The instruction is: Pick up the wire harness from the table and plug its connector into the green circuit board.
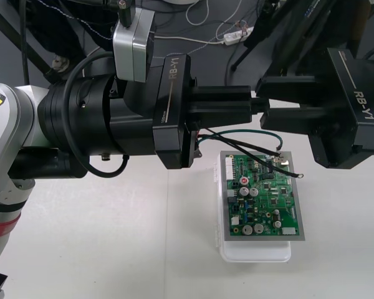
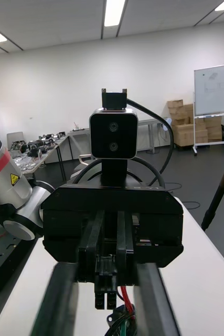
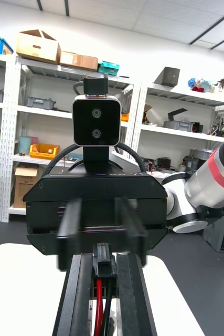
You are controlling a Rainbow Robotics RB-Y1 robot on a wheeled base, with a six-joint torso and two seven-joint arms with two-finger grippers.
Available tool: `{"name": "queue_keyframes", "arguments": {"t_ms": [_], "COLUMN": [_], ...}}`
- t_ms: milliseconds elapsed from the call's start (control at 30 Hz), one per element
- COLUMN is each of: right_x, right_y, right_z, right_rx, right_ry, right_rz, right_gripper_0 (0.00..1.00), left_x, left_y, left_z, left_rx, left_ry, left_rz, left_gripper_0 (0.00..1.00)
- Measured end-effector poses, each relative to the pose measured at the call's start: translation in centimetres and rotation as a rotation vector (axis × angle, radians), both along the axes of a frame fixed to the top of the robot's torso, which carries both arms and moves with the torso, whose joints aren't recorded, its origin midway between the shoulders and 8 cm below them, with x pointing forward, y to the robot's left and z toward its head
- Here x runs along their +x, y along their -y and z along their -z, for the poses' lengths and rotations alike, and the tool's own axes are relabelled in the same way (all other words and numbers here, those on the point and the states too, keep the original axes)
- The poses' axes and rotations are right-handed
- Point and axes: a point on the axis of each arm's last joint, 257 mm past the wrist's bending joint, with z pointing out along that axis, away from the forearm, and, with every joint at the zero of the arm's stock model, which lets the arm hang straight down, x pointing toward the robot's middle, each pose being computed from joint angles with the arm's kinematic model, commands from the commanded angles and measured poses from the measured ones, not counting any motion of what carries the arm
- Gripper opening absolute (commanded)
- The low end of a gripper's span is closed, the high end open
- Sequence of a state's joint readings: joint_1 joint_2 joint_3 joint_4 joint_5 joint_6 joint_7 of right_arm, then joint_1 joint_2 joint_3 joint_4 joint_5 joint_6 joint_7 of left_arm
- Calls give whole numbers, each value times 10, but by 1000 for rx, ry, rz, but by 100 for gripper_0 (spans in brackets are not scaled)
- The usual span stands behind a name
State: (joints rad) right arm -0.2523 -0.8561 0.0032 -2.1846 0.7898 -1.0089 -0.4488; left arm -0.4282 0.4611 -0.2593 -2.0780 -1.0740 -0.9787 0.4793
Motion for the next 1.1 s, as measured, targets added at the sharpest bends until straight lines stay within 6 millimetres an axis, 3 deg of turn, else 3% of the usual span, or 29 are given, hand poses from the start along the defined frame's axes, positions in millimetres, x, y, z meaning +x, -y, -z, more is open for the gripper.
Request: {"name": "queue_keyframes", "arguments": {"t_ms": [533,900,1100], "right_x": [0,-9,-9], "right_y": [2,14,24], "right_z": [1,27,41], "right_rx": [-15,-164,-219], "right_ry": [7,12,-7], "right_rz": [4,-31,-48], "right_gripper_0": [100,100,100], "left_x": [1,9,33], "left_y": [-1,-10,-33], "left_z": [1,8,17], "left_rx": [3,32,48], "left_ry": [-1,-19,-67], "left_rz": [-2,-15,-26], "left_gripper_0": [0,0,0]}}
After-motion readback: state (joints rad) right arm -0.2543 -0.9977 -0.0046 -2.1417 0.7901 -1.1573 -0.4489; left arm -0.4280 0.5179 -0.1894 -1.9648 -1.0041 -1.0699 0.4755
